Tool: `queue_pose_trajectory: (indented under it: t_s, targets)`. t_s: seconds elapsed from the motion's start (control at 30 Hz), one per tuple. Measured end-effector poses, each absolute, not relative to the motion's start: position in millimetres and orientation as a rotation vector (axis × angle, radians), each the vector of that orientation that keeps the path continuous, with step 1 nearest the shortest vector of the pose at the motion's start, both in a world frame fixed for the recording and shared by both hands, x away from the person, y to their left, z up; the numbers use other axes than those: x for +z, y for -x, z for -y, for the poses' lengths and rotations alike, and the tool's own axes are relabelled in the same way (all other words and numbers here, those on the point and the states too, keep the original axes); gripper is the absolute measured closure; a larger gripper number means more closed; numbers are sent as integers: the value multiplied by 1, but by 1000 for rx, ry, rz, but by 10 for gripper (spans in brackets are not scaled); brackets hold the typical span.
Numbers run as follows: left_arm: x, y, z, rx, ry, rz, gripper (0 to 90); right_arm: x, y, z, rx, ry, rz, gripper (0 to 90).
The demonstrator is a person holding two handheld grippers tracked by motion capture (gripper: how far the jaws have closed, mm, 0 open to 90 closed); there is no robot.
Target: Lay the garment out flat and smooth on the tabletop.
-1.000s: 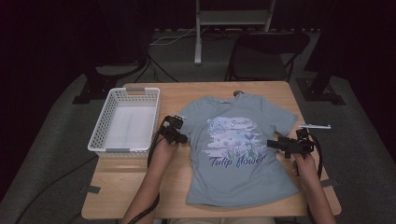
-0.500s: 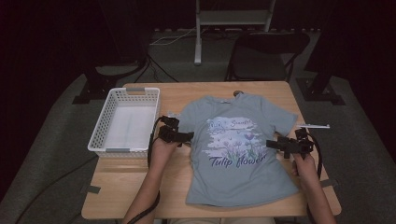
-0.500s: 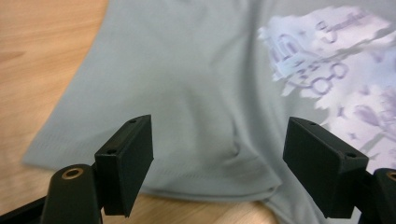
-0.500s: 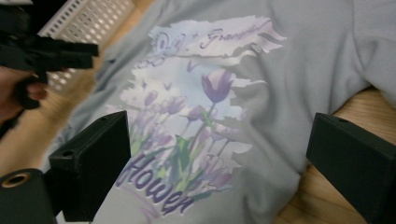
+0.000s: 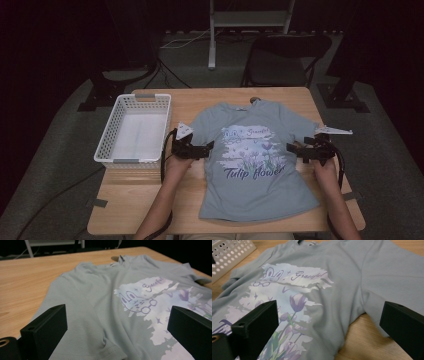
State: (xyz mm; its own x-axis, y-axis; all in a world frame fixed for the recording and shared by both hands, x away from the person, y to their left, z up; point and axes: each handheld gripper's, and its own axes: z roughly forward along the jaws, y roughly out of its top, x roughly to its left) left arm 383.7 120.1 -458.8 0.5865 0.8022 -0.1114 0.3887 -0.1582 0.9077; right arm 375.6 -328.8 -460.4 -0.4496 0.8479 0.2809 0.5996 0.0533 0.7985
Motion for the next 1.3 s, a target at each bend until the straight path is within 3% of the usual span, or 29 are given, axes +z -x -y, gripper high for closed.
queue_pose_trajectory:
  t_s: [0.53,1.3]
  targets:
    - [-477,-361,-132,425,-1749,-964,35,-466,-359,339,1359,-1494,-2013,17]
    - [-475,-310,-151,481,-1753,-922,36,-476,-315,358,1334,-1508,-2014,29]
